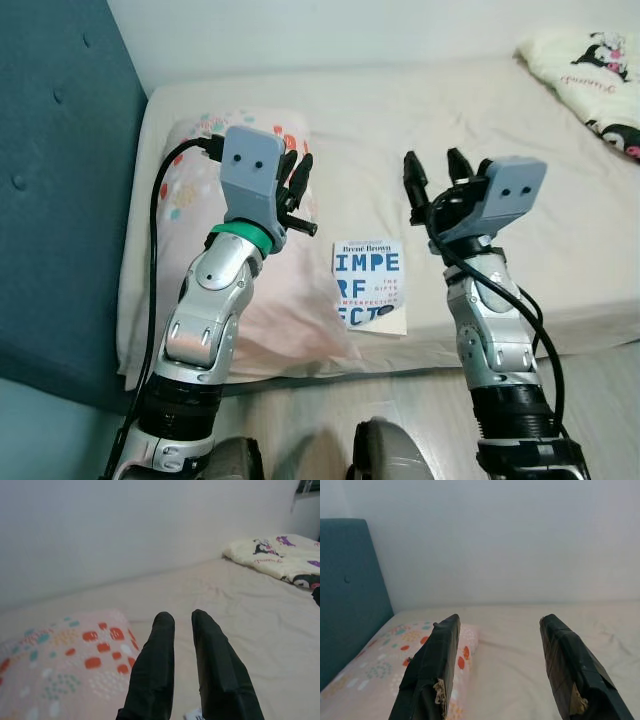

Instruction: Clean up the room

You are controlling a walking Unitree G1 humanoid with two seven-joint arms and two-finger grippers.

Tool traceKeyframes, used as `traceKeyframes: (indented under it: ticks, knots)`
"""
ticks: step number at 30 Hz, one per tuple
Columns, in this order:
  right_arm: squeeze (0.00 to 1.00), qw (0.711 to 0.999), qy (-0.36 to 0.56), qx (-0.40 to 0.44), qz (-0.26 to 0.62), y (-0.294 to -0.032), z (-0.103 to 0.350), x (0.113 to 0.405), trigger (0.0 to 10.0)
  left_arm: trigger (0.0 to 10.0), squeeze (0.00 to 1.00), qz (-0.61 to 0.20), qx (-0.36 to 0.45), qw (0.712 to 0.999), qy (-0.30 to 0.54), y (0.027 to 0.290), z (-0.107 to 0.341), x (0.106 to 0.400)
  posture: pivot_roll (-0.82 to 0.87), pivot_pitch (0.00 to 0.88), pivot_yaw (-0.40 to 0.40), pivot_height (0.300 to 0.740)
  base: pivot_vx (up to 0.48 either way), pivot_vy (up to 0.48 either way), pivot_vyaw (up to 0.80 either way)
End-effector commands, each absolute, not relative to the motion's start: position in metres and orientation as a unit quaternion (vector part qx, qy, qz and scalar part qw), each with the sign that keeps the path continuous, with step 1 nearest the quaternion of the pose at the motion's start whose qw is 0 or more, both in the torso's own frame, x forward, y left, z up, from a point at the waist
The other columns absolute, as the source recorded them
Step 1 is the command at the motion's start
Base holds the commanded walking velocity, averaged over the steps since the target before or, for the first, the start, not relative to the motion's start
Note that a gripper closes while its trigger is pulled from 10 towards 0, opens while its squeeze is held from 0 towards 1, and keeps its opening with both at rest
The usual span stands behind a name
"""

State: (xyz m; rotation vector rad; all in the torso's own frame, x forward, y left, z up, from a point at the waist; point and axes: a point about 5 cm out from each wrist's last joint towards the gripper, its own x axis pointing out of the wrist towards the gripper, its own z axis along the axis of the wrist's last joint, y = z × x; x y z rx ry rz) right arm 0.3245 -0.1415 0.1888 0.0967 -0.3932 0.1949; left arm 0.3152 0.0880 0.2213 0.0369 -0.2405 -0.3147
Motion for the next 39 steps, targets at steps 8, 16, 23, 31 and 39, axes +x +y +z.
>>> traceKeyframes:
  ticks: [8,16,23,31,39]
  knots:
    - [0.00,0.981,-0.144,0.051,0.118,-0.135,0.164,0.322,10.0,10.0,0.00,-0.176,0.038,0.979,-0.099,0.086,0.208,0.313,-0.04,0.000,0.011,0.721,0.000,0.000,0.00]
    - [0.00,0.979,-0.105,0.069,0.158,-0.115,0.139,0.312,10.0,10.0,0.00,-0.178,0.063,0.978,-0.091,0.088,0.196,0.311,-0.04,0.000,0.013,0.721,0.000,0.000,0.00]
    - [0.00,0.978,-0.103,0.069,0.167,-0.108,0.137,0.311,10.0,10.0,0.00,-0.183,0.075,0.976,-0.088,0.087,0.189,0.307,-0.04,0.000,0.013,0.721,0.000,-0.238,0.00]
    - [0.00,0.979,-0.104,0.065,0.165,-0.110,0.137,0.313,10.0,10.0,0.00,-0.169,0.074,0.980,-0.081,0.092,0.182,0.307,-0.03,0.000,0.012,0.721,0.000,-0.355,0.00]
    - [0.00,0.978,-0.107,0.065,0.164,-0.110,0.139,0.312,10.0,10.0,0.00,-0.160,0.073,0.981,-0.080,0.094,0.182,0.309,-0.04,0.003,0.016,0.721,0.000,-0.339,0.00]
